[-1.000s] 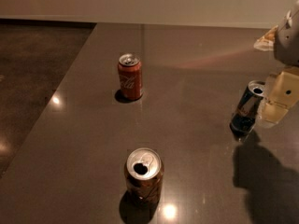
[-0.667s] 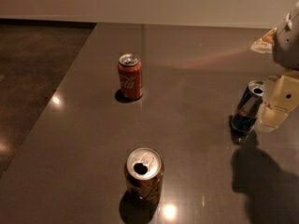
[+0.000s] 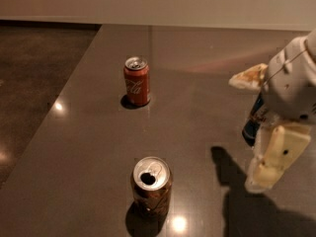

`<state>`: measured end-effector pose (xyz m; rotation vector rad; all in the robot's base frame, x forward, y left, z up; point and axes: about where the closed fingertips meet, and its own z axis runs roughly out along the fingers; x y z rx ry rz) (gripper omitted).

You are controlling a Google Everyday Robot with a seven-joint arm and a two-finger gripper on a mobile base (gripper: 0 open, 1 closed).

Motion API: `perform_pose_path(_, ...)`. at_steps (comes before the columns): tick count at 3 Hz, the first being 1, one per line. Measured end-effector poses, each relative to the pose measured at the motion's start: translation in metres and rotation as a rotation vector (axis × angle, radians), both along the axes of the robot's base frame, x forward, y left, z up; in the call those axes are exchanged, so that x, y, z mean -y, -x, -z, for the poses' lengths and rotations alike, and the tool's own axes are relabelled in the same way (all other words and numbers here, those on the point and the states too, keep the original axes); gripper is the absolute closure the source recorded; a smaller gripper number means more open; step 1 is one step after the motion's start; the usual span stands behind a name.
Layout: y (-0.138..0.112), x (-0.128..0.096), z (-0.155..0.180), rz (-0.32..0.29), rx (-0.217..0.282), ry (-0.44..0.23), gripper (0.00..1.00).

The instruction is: Move orange can near coke can

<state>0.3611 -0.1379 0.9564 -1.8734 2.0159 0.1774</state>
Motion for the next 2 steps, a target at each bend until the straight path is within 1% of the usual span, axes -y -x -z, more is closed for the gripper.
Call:
perform_pose_path(1, 0.031, -0.036, 0.015, -0.067, -0.048, -0.078, 0.00)
perform_pose_path(2, 0.054, -0.077, 0.032, -0.142, -0.070, -0.140, 0.00)
